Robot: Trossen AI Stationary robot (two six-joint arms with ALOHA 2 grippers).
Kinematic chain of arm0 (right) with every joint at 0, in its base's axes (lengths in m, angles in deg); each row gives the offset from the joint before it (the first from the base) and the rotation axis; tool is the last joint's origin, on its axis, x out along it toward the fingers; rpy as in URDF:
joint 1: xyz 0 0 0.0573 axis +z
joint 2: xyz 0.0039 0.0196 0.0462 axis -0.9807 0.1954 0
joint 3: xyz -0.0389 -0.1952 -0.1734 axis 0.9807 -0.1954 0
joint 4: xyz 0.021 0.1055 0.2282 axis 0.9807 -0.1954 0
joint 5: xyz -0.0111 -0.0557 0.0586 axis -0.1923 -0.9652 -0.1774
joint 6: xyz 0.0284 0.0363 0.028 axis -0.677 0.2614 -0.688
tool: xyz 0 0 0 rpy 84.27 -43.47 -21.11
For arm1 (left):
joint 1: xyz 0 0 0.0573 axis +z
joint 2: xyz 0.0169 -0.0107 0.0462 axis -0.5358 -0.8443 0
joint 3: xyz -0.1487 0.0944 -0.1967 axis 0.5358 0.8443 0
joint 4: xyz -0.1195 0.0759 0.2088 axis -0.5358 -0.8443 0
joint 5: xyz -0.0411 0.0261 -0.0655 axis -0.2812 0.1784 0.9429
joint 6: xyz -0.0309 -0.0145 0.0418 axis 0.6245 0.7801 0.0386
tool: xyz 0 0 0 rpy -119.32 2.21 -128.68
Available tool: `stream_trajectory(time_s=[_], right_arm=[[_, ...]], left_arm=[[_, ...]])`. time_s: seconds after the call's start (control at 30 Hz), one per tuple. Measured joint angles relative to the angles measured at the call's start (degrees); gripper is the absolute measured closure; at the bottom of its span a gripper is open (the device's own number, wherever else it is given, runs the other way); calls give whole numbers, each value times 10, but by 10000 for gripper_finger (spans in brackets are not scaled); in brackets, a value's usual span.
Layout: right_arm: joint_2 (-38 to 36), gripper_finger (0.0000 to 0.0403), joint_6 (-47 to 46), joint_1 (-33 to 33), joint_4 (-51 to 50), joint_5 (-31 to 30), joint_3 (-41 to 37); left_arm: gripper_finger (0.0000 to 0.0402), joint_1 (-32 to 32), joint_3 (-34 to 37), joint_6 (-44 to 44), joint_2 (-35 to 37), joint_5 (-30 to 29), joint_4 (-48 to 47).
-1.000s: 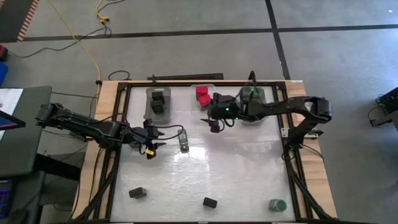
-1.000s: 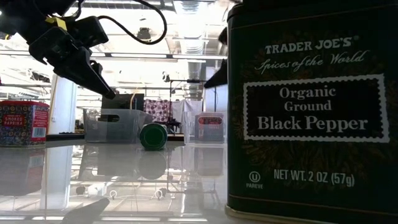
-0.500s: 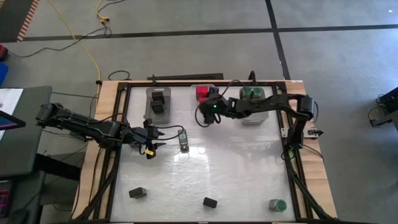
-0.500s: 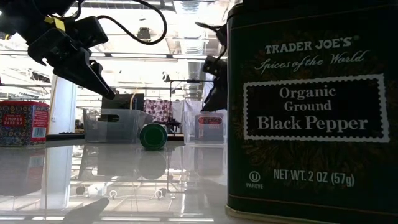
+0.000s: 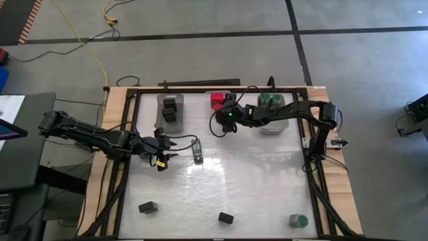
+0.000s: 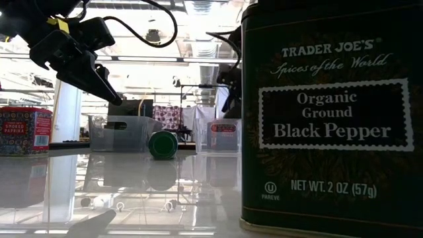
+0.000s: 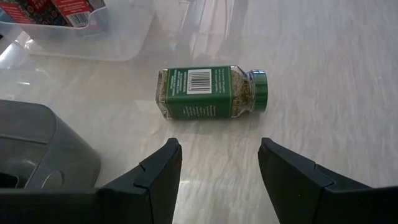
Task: Sort spices by type
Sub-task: Put the red seasoning can into the transparent bin, then put the black seasoning can into the black bin
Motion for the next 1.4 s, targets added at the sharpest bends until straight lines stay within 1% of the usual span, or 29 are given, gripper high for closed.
stream_trajectory(time_s=[0.37,0.6,0.7,0.8,0.9,1.13,1.27,1.4], right_arm=[[0,97,0,0,63,-5,0],[-5,97,3,1,57,-5,0],[-17,97,1,2,30,-5,2],[-23,97,-30,1,-17,-5,10],[-23,97,-39,-4,-31,0,12],[-1,98,-47,-23,-20,6,12],[0,97,-52,-23,19,6,12],[0,97,-52,-16,25,6,12]], left_arm=[[198,0,0,0,0,0,0],[198,0,0,1,0,0,0],[198,0,0,2,0,0,0],[198,0,0,0,0,0,0],[198,0,0,0,0,0,0],[198,0,0,2,0,0,0],[198,0,0,2,0,0,0],[198,0,0,0,0,0,0]])
